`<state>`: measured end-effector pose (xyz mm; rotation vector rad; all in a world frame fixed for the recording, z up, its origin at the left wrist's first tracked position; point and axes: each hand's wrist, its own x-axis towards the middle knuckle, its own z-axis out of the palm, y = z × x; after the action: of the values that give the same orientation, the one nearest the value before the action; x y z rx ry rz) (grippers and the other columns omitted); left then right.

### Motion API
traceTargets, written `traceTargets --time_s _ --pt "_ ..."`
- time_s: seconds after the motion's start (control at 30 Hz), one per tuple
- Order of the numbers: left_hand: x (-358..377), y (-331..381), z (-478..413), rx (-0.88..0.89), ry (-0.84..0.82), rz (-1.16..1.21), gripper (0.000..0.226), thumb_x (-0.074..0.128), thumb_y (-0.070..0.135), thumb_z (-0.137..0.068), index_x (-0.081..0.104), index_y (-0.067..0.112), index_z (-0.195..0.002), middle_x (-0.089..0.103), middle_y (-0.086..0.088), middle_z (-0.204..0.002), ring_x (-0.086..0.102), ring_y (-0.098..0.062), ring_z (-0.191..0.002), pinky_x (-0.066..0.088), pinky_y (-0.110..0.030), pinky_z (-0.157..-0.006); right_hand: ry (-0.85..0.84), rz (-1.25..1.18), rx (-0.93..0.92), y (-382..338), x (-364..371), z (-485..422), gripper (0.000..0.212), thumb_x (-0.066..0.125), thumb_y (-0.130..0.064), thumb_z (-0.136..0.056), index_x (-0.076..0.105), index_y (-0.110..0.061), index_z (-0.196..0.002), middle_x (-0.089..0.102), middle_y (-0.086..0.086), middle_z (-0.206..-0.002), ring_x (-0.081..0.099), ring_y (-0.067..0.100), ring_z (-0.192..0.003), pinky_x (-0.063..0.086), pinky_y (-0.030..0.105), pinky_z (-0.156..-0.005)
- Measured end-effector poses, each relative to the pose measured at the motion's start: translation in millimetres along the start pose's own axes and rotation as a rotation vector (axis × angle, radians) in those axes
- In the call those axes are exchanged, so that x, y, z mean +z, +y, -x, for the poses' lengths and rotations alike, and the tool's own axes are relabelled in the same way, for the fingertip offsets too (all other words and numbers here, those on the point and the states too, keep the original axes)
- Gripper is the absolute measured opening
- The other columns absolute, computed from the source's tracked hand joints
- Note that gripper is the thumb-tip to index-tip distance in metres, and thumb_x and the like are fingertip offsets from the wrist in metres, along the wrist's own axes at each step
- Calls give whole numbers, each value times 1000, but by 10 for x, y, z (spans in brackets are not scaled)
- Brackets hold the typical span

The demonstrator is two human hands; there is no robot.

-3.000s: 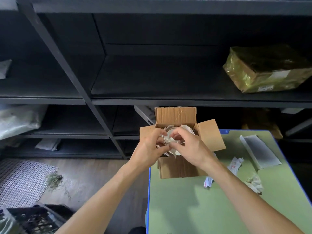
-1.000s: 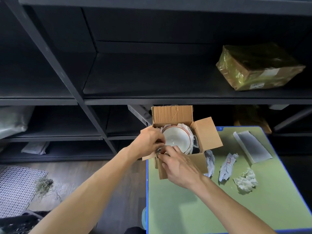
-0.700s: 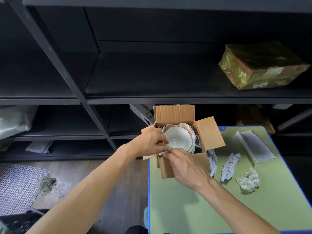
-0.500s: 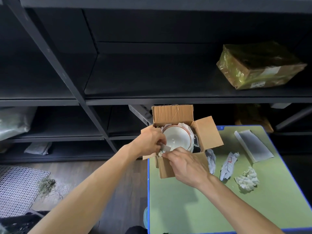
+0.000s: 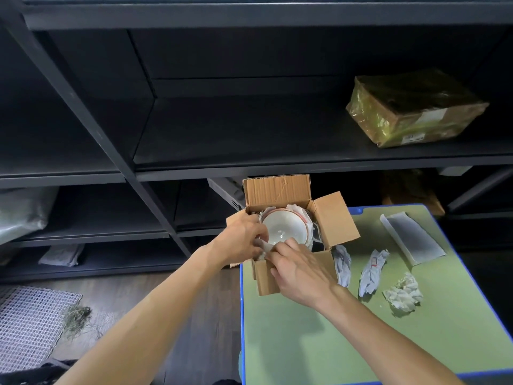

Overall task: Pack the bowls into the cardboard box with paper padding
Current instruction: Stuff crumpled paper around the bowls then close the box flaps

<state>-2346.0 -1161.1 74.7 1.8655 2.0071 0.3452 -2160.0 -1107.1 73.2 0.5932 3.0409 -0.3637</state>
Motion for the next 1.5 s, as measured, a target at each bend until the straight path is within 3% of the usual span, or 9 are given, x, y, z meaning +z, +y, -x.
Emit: traceTargets --time_s 0.13,0.3,0.5,0.7,0.8,0.93,1.17,1.27,1.5 --pt "75 13 -26 -18 35 -61 12 71 21 -81 70 20 -94 47 9 -93 45 -20 -113 45 -35 -90 46 -59 1 -47 67 15 28 51 -22 -91 65 -21 -116 59 -3 -100 48 24 -95 46 38 -74" --pt "125 29 -18 -37 89 -26 9 71 16 -80 69 20 -87 45 11 -91 44 -17 -105 44 -29 -82 36 -37 26 -97 63 -27 23 49 -24 -90 65 -19 -106 58 0 -101 46 26 -96 47 44 -79" --pt "21 25 118 -88 88 85 18 66 20 -89 70 21 -106 60 5 -103 53 -10 -99 47 -25 -85 123 -97 -27 155 17 143 26 51 -19 -91 67 -18 -112 61 -5 -98 50 22 -99 47 35 -85" --pt "-17 147 285 -187 202 193 15 61 23 -94 68 27 -106 57 12 -93 54 -2 -82 44 -15 -67 183 -151 -7 484 -36 341 31 54 -9 -92 69 -20 -117 64 -9 -107 52 19 -104 44 27 -91" --pt "27 286 241 -192 236 213 15 60 17 -94 68 24 -105 57 12 -94 54 0 -81 40 -11 -66 223 -182 20 601 -39 428 28 57 -7 -92 70 -20 -113 63 -11 -106 52 18 -100 40 21 -86" --pt "136 684 85 -66 246 244 12 58 23 -97 69 20 -100 64 10 -90 54 -2 -77 42 -19 -68 246 -218 75 783 -72 609 20 61 -5 -89 70 -18 -102 61 -11 -102 53 17 -98 46 28 -77" --pt "608 1534 -326 101 150 217 27 45 40 -98 65 22 -91 61 8 -80 55 -11 -73 46 -35 -65 163 -191 227 1307 -72 1162 29 60 -2 -80 70 -22 -98 62 -12 -97 57 14 -92 44 26 -61" --pt "879 1785 -526 145 99 218 25 44 36 -97 64 22 -90 61 5 -80 57 -16 -73 47 -39 -64 120 -187 337 1629 -6 1406 28 58 -8 -86 71 -23 -105 64 -12 -102 59 16 -100 49 31 -65" --pt "1414 2170 -937 60 -54 91 22 49 30 -97 64 22 -111 63 -2 -102 61 -26 -89 50 -37 -69 -19 -155 579 2324 174 1883 39 55 -13 -91 63 -26 -127 57 -11 -122 47 13 -117 51 31 -83"
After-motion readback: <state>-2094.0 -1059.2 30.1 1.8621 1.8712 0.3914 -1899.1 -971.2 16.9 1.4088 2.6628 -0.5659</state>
